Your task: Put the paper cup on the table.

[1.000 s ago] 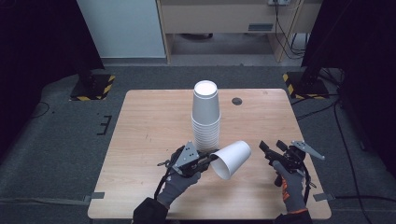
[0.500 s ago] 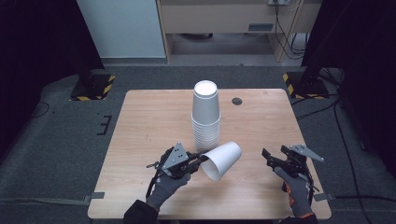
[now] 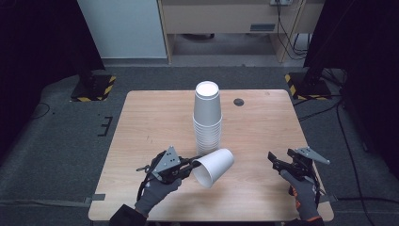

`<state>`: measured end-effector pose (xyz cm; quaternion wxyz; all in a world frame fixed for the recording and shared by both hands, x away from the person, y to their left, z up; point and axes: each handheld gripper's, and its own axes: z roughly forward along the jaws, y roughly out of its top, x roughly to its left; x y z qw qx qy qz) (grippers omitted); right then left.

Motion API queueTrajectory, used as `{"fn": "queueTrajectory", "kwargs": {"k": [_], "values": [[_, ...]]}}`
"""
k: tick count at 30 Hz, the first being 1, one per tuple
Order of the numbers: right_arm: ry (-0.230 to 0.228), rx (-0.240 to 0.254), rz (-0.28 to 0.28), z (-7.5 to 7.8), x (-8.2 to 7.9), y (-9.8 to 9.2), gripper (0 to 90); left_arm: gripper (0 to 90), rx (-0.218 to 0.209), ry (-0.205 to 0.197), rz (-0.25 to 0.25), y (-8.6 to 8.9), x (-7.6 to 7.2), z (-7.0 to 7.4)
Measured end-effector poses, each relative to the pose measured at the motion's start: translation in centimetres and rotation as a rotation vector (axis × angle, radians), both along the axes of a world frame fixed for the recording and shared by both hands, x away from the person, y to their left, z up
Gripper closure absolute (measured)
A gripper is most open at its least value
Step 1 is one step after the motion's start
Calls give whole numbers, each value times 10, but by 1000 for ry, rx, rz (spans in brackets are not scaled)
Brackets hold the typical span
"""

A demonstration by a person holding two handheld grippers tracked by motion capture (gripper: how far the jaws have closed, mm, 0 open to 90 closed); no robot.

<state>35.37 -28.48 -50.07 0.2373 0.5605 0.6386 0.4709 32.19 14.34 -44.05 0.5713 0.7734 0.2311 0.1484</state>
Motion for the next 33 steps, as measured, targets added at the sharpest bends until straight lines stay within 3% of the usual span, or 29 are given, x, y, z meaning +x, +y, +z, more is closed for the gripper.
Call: {"fn": "queueTrajectory", "kwargs": {"k": [14,23,33], "values": [[17,-42,21,-6,0,1,111,858,43,54,74,46,-7,5],[29,-62,30,-9,1,1,111,858,119,93,132,74,-9,9],[45,-70,24,-12,1,-3,111,858,170,133,185,96,-8,15]]}}
